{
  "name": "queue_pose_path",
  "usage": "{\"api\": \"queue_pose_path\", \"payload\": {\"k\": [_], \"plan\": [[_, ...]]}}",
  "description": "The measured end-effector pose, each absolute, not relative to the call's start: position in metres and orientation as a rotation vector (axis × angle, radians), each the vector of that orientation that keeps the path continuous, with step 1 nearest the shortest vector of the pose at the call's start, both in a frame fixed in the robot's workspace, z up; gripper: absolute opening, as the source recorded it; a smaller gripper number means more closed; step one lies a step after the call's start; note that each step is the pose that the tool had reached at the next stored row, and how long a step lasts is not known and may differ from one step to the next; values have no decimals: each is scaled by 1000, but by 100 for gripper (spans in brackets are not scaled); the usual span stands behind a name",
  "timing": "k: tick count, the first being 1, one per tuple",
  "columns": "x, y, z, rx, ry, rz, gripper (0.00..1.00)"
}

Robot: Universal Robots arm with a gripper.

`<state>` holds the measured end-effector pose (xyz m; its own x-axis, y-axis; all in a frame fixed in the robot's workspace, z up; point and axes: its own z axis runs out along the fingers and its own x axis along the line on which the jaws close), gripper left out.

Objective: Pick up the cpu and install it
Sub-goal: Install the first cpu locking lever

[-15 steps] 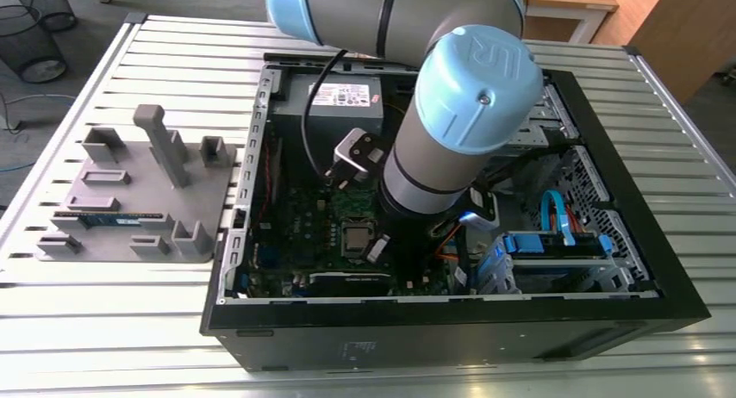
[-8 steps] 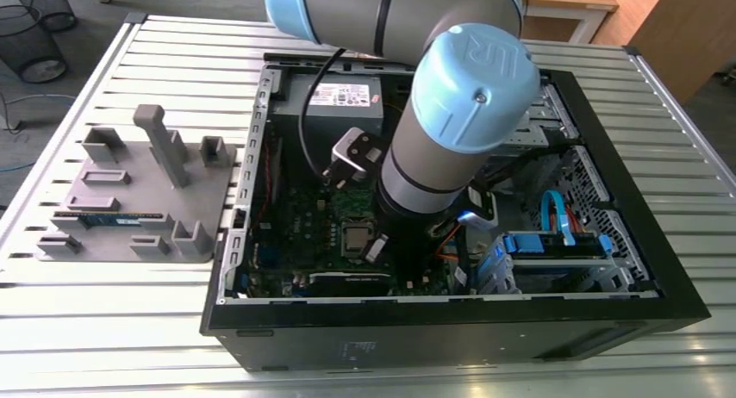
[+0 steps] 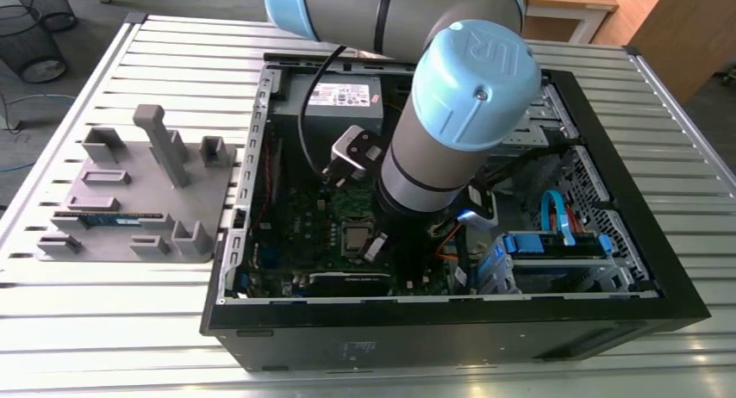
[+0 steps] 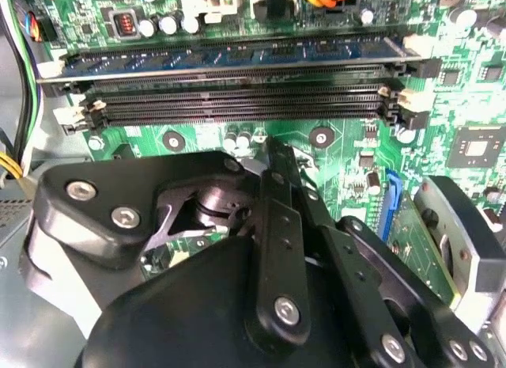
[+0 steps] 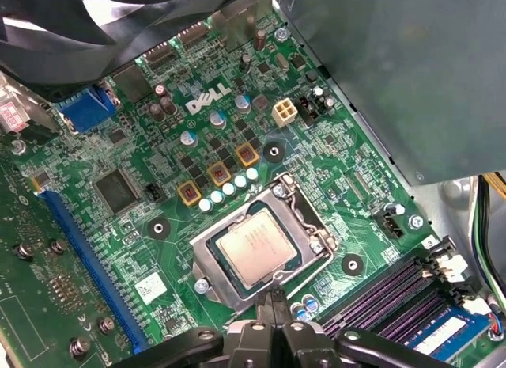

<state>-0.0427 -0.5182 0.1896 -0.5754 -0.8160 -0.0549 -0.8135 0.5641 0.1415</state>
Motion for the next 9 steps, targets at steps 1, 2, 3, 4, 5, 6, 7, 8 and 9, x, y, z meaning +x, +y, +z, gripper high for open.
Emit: {"api": "queue_pose_path", "payload": {"k": [1,2,3,4,5,6,7,8,9], "plan": [[-43,-518,190,1440,-2763,-236,11],[-43,-518,190,1440,-2764,-236,11],[-43,-518,190,1440,-2764,-236,11],[-43,-518,190,1440,-2764,-235,11],[-43,-518,189,1440,-2765,-235,11],[-43,-518,189,1441,-2765,-235,11],[-43,-518,189,1441,-2765,-235,11],[-43,-518,189,1441,-2765,-235,11],[-43,-518,189,1441,-2766,-235,11]]}}
